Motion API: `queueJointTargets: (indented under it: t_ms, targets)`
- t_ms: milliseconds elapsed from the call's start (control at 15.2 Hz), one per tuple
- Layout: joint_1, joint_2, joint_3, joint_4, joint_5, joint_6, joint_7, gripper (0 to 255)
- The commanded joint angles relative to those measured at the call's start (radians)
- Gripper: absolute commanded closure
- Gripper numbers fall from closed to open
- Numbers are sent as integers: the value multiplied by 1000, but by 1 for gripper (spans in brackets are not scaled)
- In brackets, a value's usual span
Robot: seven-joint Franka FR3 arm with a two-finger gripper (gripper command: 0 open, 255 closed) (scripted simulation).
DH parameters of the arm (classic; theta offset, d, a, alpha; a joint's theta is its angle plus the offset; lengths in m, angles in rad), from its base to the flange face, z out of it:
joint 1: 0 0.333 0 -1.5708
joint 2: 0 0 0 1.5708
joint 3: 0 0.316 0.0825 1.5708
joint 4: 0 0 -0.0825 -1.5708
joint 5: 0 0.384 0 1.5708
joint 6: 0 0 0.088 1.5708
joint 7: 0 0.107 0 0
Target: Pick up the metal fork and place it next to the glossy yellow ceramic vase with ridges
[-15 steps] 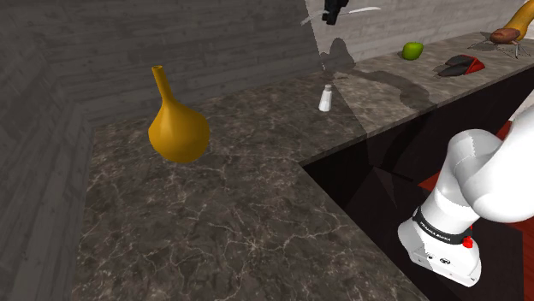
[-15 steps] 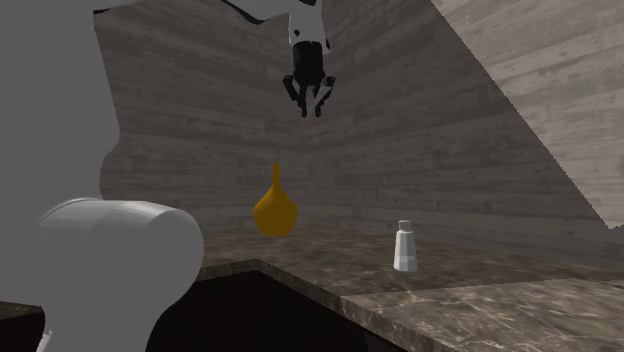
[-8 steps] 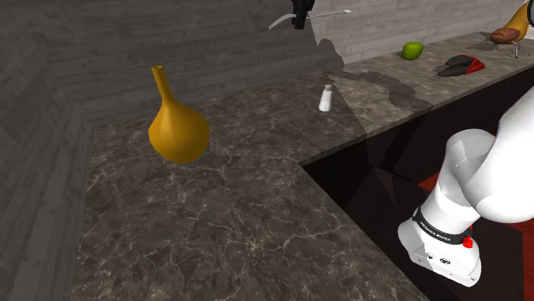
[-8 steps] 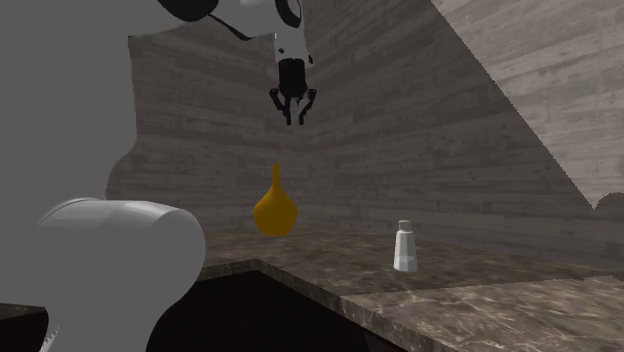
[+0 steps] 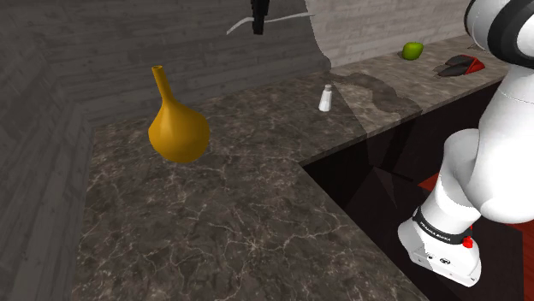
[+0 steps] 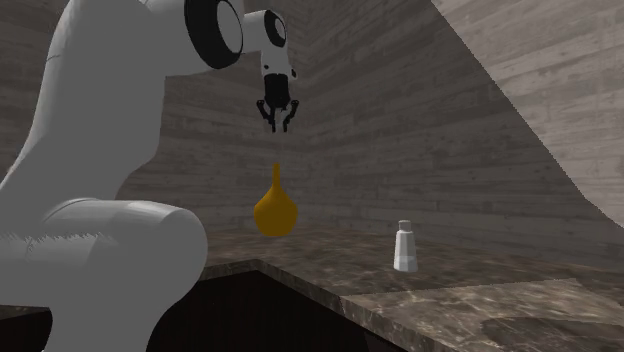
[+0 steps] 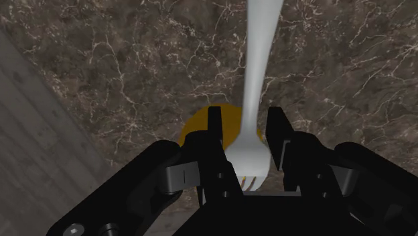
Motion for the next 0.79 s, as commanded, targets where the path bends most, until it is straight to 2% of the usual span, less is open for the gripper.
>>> queueJointTargets:
  t_ms: [0, 66, 330, 726]
  targets:
    - [10, 91, 9, 127, 7, -36, 24, 255]
    - [15, 137, 13, 194, 10, -58, 35, 255]
    - [23, 63, 15, 22, 0, 40, 41, 255]
    - [30, -9, 18, -166, -9, 156, 49, 255]
